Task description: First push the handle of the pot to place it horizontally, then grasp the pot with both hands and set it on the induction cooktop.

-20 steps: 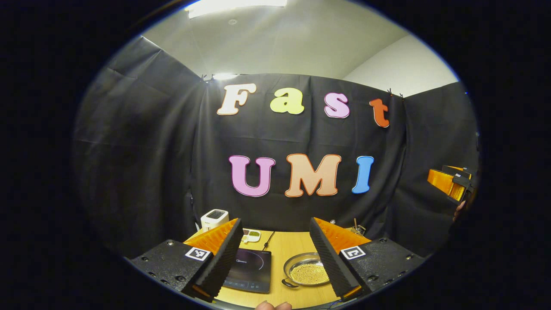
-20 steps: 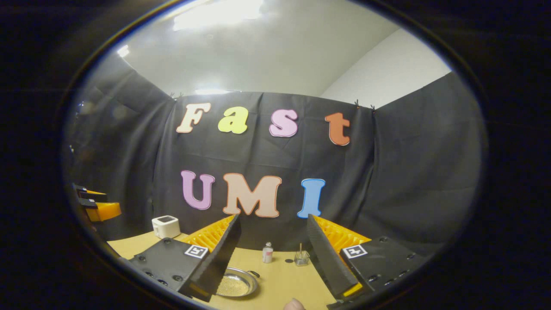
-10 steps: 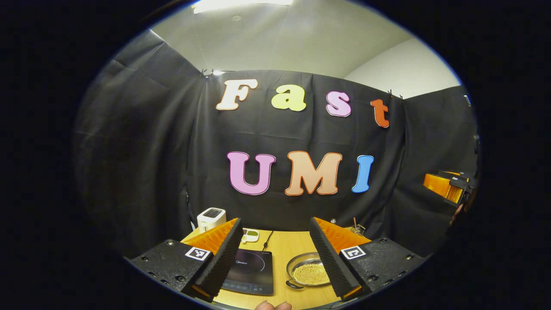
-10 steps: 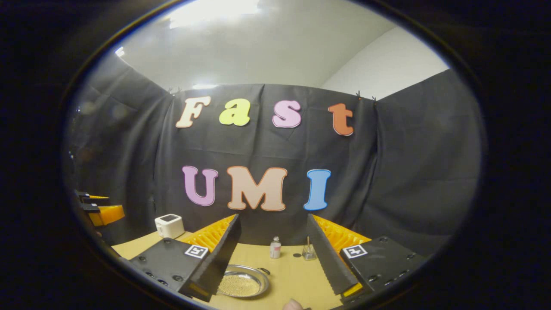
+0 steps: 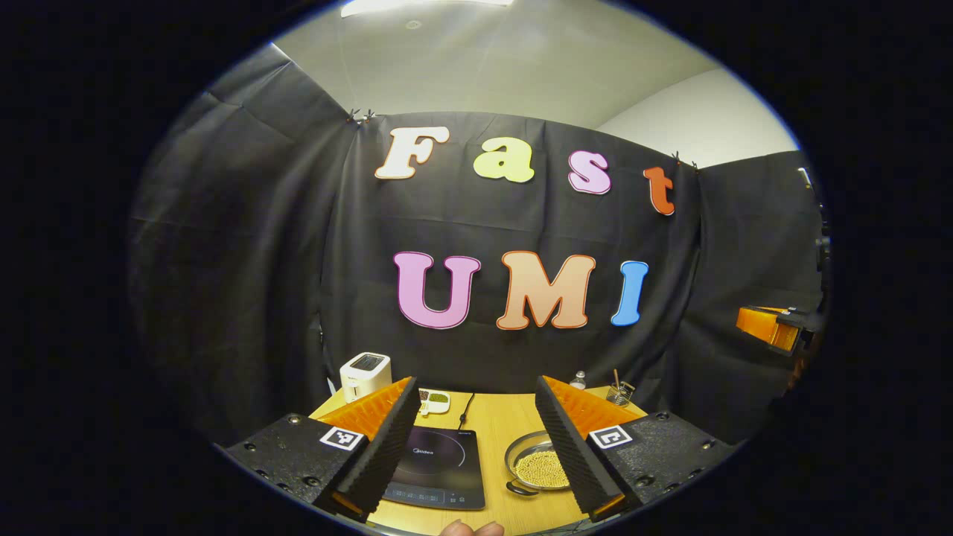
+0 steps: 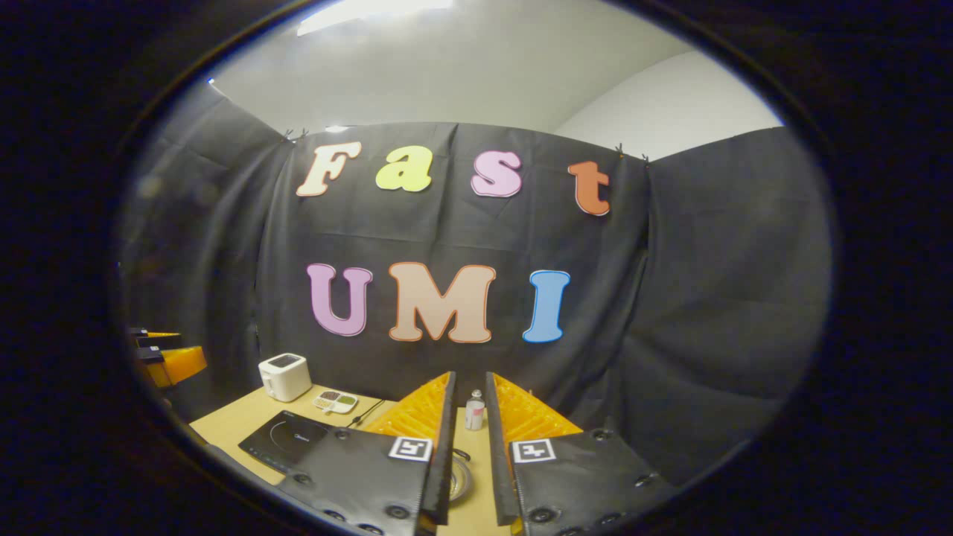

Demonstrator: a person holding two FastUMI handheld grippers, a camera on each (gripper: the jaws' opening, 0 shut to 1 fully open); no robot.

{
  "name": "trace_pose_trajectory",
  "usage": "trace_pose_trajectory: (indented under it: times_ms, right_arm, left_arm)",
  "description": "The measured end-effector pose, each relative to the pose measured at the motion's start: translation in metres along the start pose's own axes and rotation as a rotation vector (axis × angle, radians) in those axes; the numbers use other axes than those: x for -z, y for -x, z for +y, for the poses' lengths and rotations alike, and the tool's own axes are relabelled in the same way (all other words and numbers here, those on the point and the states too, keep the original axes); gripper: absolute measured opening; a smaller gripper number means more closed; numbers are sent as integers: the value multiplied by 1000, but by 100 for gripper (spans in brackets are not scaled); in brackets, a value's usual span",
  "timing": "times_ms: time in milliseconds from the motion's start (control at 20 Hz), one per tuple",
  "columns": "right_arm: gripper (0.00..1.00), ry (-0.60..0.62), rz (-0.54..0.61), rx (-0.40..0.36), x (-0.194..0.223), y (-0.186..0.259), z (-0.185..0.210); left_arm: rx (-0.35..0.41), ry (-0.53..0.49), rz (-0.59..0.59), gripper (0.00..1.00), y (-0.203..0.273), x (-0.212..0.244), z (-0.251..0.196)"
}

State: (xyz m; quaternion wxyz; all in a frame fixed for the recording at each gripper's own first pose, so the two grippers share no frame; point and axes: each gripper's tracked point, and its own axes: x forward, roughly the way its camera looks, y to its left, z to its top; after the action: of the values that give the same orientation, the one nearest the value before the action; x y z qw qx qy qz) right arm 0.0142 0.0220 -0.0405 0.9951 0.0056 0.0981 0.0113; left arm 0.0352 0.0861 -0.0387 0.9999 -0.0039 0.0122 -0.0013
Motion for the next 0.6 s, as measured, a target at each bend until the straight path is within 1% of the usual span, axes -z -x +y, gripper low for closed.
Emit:
trace_pose_trajectory:
  times_ms: [50,100,200,250,300,350,450,500,600]
  right_arm:
    - [22,-14,17,-21,5,-8,3]
    - [15,-19,38,-39,17,-13,5]
    - [5,-7,44,-36,25,-29,-4]
    - [3,-8,74,-35,30,-28,-6]
    - [2,-9,76,-53,37,-32,-5]
    - [2,-14,79,-105,41,-36,4]
    - [2,2,87,-157,52,-46,8]
    - [0,5,97,-182,63,-49,10]
    - [2,-14,128,-223,82,-57,17]
  left_arm:
    - [-6,-6,5,94,-3,2,0]
    - [-9,-9,15,94,-7,6,-1]
    - [-8,-7,21,94,-11,8,-9]
    - [-12,-9,16,94,-17,6,-12]
    - [-25,-15,27,94,-22,7,-12]
    - [-33,-12,28,94,-24,9,-13]
    - [-50,-2,45,94,-33,13,-19]
    - [-59,0,53,94,-35,15,-20]
    - [-95,-19,61,95,-40,15,-17]
